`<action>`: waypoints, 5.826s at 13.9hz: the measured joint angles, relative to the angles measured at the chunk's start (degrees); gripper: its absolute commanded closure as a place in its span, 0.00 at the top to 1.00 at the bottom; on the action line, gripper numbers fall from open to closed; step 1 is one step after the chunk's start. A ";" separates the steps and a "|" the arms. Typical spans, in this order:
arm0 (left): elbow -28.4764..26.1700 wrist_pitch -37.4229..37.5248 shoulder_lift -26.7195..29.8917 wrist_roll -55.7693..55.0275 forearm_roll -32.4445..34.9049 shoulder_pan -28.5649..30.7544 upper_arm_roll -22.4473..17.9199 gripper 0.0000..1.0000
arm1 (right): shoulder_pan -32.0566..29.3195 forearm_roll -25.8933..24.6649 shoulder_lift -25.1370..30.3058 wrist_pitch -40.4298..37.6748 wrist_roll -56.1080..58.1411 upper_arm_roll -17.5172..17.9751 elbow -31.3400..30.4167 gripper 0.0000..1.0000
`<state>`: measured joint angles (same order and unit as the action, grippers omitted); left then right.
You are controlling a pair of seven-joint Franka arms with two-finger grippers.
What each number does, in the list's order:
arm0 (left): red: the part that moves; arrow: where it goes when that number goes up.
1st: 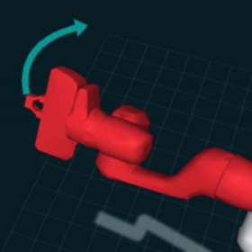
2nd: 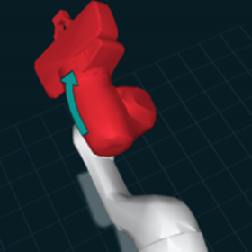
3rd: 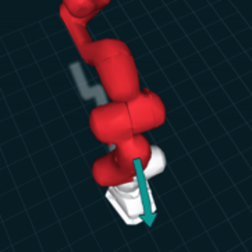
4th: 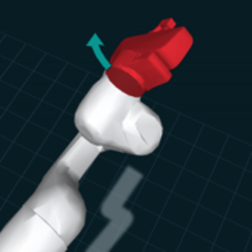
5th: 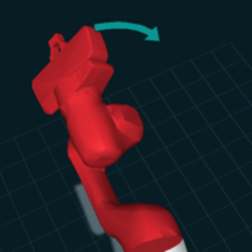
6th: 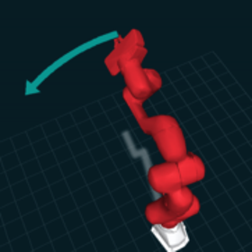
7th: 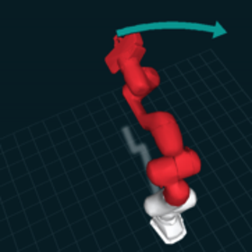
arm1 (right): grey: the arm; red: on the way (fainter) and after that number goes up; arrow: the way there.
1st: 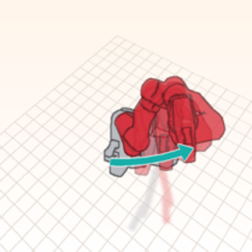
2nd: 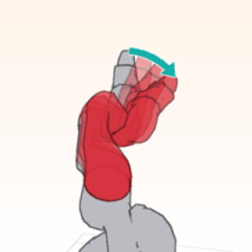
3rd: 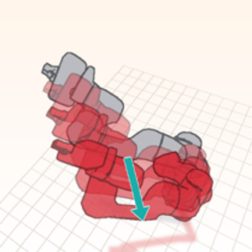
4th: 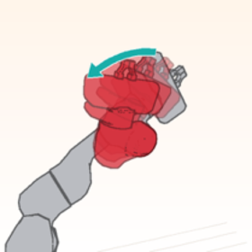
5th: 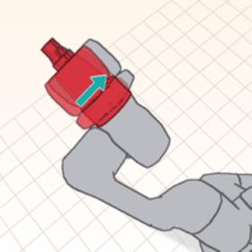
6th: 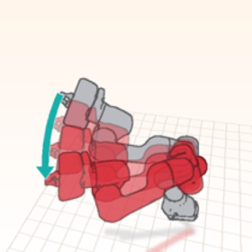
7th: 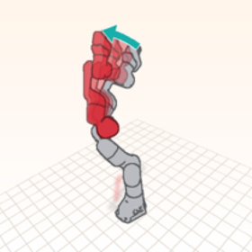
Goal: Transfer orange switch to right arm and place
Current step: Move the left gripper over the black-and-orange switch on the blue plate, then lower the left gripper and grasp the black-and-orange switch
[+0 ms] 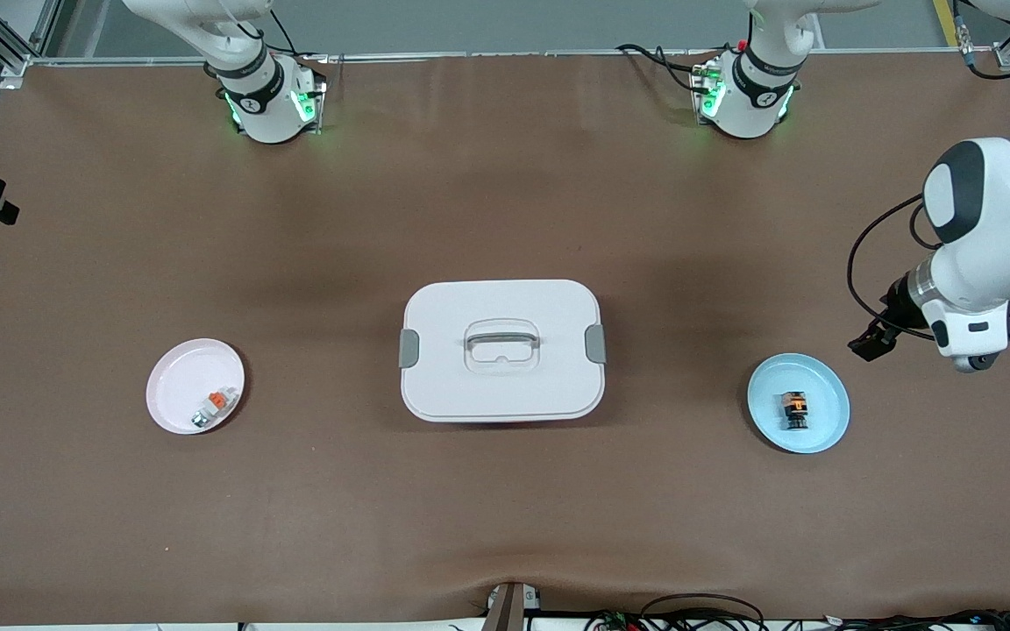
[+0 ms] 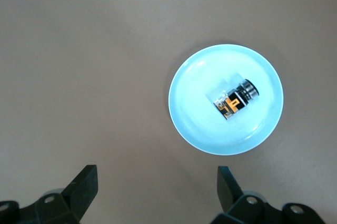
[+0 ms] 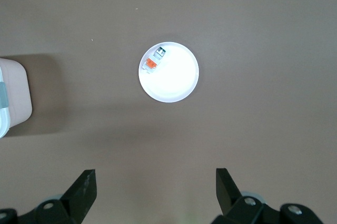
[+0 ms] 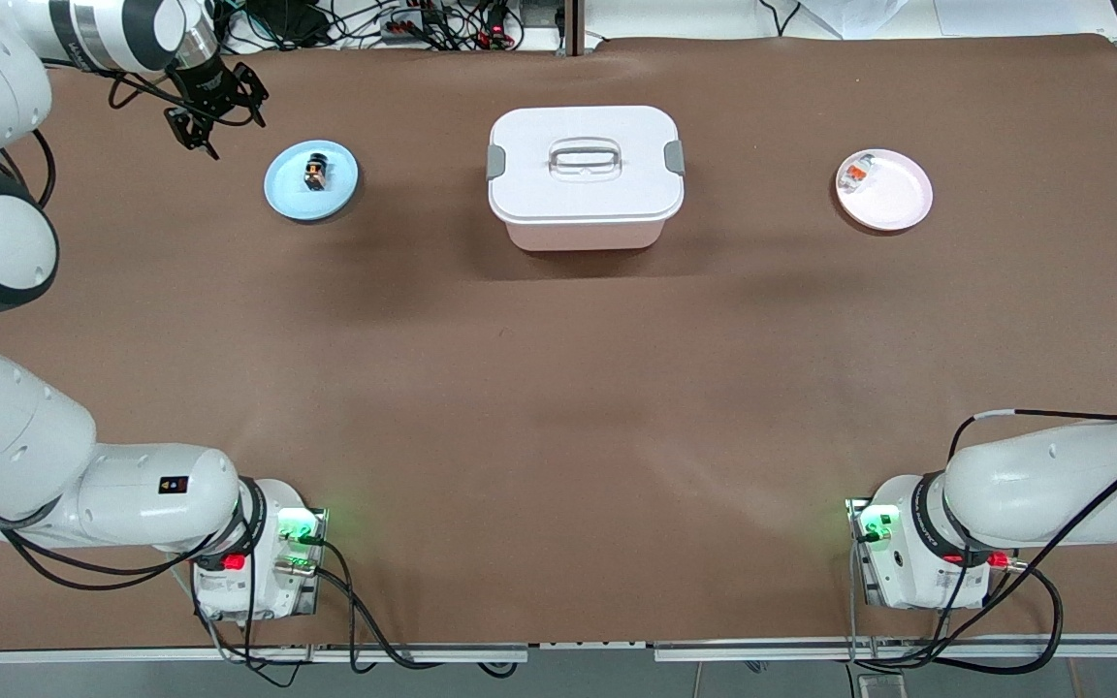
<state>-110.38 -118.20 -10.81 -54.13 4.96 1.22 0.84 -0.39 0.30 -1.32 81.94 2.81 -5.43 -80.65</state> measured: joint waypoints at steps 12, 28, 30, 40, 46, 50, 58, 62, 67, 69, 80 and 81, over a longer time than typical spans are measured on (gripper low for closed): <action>-3.14 -9.11 -0.99 -7.62 0.00 1.47 -0.04 1.00 | -0.02 0.00 0.00 0.10 0.00 -0.06 0.00 1.00; -1.82 -11.35 -2.55 -8.93 0.00 2.95 -0.31 1.00 | -0.02 0.00 0.00 0.08 0.00 -0.07 0.00 1.00; -1.82 -11.35 -2.53 -9.82 0.00 2.94 -0.25 1.00 | -0.02 0.00 0.00 0.06 0.00 -0.07 0.00 1.00; -1.69 -6.45 0.76 -10.02 -4.90 2.93 -0.14 1.00 | -0.02 0.00 0.00 0.05 0.00 -0.07 0.00 1.00; -1.80 -6.69 -0.65 -9.90 -7.20 3.79 -0.16 1.00 | -0.02 0.00 0.00 0.05 0.00 -0.07 0.00 1.00; -2.03 -10.05 -5.04 -6.75 -7.58 2.31 0.73 1.00 | -0.02 0.00 0.00 0.04 0.00 -0.08 0.00 1.00; -2.20 -24.45 -13.63 -15.78 -16.31 2.40 0.68 1.00 | -0.02 0.00 0.00 0.04 0.00 -0.07 0.00 1.00; -2.23 -28.22 -16.69 -19.93 -16.59 2.42 0.68 1.00 | -0.02 0.00 0.00 0.04 0.00 -0.07 0.00 1.00; -2.09 -33.26 -19.89 -20.73 -16.59 0.99 0.78 1.00 | -0.02 0.00 0.00 0.03 0.00 -0.07 0.00 1.00; -1.40 -33.94 -20.86 -20.72 -16.59 0.21 0.78 1.00 | -0.02 0.00 0.00 0.01 0.00 -0.07 0.00 1.00; 1.27 -35.14 -24.81 -20.14 -15.98 0.16 0.72 1.00 | -0.02 0.00 0.00 0.01 0.00 -0.07 0.00 1.00; 1.49 -35.30 -25.13 -20.14 -15.40 0.19 0.72 1.00 | -0.02 0.00 0.00 0.01 0.00 -0.07 0.00 1.00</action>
<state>-108.89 -153.50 -35.94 -74.28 -10.44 1.40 1.56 -0.41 0.30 -1.32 81.95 2.81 -5.50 -80.66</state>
